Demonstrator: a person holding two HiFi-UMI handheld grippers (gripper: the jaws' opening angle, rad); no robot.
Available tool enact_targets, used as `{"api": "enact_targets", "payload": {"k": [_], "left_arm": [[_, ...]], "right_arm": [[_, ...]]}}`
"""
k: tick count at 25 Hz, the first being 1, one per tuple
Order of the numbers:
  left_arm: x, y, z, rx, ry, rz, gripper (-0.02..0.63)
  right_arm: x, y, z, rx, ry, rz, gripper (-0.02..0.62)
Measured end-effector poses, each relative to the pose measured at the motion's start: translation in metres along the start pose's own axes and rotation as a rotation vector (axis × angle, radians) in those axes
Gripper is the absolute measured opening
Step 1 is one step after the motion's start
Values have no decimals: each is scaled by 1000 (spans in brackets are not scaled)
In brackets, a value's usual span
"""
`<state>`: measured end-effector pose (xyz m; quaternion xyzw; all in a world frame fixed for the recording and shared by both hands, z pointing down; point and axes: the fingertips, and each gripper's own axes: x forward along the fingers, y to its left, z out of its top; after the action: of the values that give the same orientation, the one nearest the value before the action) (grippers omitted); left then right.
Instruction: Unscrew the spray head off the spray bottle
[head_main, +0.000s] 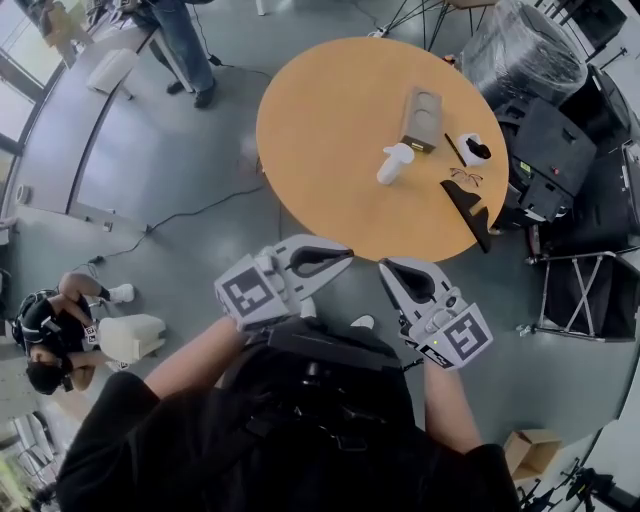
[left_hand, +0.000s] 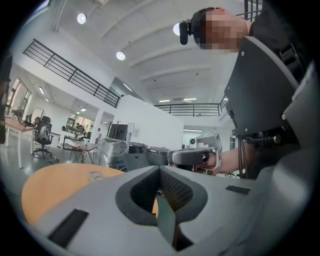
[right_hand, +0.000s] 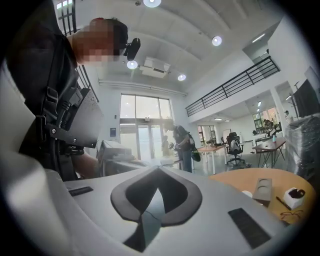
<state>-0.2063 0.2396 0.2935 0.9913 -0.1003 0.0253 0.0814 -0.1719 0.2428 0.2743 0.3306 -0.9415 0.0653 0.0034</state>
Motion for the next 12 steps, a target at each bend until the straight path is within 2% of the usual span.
{"api": "enact_targets", "payload": {"k": [6,12], "left_arm": [[28,16,-3,-9,9,-2,9],[66,48,-12,-25,22,74,9]], "right_arm": [[-8,-39,-4,11,3,-17,8],[-18,-91,-11,27,6,17,8]]}}
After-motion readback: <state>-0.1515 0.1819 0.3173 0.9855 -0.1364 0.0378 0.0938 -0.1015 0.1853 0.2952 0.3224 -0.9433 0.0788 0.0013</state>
